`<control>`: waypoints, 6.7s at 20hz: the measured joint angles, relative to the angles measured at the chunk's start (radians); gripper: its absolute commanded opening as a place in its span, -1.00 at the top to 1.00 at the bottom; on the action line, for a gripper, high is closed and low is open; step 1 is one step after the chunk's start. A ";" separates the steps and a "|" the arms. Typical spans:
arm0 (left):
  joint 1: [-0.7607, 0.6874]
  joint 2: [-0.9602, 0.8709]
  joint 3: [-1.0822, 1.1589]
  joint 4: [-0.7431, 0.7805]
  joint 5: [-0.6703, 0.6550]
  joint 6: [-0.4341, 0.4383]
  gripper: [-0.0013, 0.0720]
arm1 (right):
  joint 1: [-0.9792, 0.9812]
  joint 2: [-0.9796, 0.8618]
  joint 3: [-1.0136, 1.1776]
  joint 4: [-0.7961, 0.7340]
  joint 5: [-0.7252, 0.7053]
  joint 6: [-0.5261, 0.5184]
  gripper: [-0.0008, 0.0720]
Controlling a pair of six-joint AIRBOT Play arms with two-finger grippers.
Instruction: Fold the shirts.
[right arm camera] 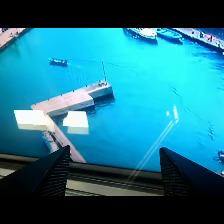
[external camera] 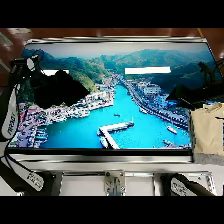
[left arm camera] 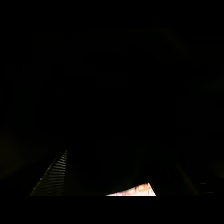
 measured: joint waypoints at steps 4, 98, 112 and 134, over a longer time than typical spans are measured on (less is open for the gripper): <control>0.028 -0.106 0.053 0.010 -0.028 0.003 -1.00 | 0.000 0.000 0.000 0.015 -0.010 -0.004 -0.88; -0.385 0.974 -0.550 -0.461 0.361 0.261 0.87 | 0.251 0.236 0.007 -0.065 -0.143 -0.225 0.76; -0.385 1.076 0.165 -0.236 0.268 0.255 0.87 | 0.253 0.459 0.555 -0.116 0.047 0.039 0.76; -0.384 0.216 -0.123 -0.159 0.199 0.030 0.43 | 0.494 -0.198 -0.309 -0.389 -0.531 0.072 -0.45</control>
